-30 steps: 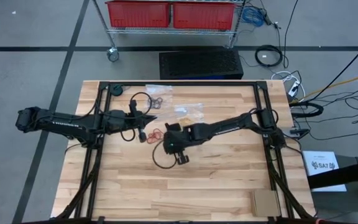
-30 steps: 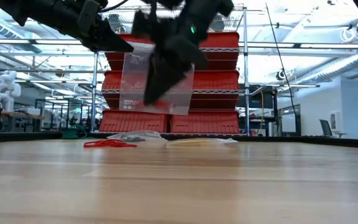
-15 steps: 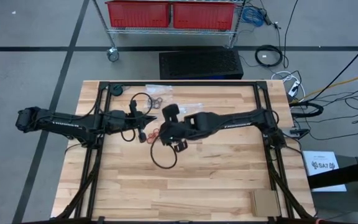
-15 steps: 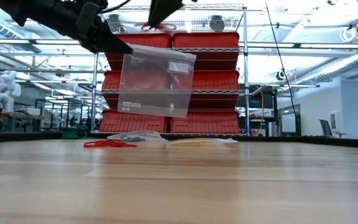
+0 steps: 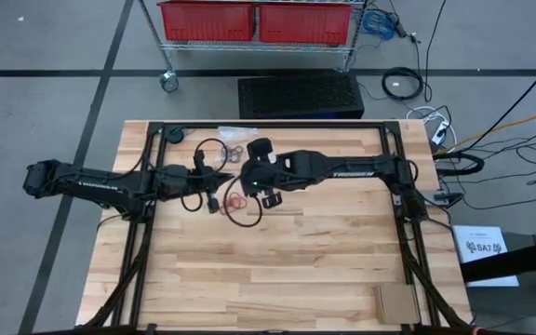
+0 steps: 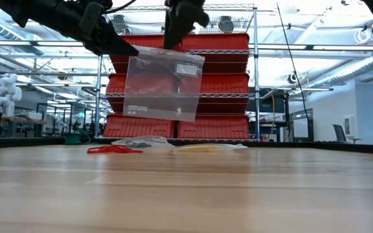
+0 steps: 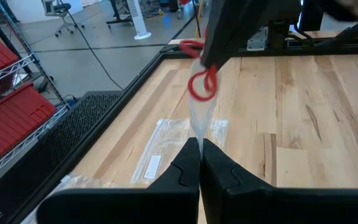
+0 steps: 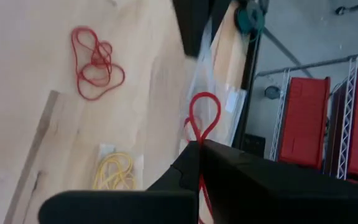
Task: Sort rubber bands
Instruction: Put the red rubber band into the transparent zip bag
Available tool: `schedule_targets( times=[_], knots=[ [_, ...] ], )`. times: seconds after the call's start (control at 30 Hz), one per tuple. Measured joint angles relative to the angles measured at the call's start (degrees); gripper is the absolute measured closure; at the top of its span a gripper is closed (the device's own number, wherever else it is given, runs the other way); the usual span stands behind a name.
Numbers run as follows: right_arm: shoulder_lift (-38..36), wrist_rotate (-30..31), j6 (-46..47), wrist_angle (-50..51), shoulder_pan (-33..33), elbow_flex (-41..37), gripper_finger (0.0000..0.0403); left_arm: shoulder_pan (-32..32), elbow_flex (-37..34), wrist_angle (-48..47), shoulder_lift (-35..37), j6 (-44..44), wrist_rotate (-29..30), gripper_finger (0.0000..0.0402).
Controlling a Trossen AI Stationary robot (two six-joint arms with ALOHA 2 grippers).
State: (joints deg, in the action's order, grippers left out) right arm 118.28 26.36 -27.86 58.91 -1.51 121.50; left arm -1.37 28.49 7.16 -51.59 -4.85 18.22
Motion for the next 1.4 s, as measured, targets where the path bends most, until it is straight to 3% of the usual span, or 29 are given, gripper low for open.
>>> schedule_targets(
  times=[0.2,0.47,0.6,0.93,1.07,1.2,1.4],
  knots=[
    [0.0,-0.4,0.2,-2.1,2.0,-3.7,0.0403,0.0,0.0,0.0,0.0,0.0,0.0,0.0401],
    [0.0,-7.2,6.1,-3.0,3.0,-4.0,0.0396,0.0,0.0,0.1,0.0,0.0,0.0,0.0401],
    [0.0,-10.3,7.7,-3.5,3.0,-4.0,0.0362,0.0,0.0,0.2,0.0,0.0,-0.2,0.0401],
    [0.0,-10.2,7.7,-6.7,3.0,-3.8,0.0234,0.0,0.0,1.0,0.0,0.0,-1.7,0.0401],
    [-0.1,-10.0,7.9,-3.2,3.0,-0.9,0.0214,0.0,0.0,0.9,0.0,0.0,-1.7,0.0401],
    [-0.9,-10.8,12.5,7.4,2.5,5.1,0.0217,0.0,0.0,0.3,0.0,0.0,-1.5,0.0401],
    [-6.7,-17.4,23.6,19.0,0.4,8.3,0.0224,0.0,0.0,-0.6,0.0,0.0,0.3,0.0401]
  ],
)
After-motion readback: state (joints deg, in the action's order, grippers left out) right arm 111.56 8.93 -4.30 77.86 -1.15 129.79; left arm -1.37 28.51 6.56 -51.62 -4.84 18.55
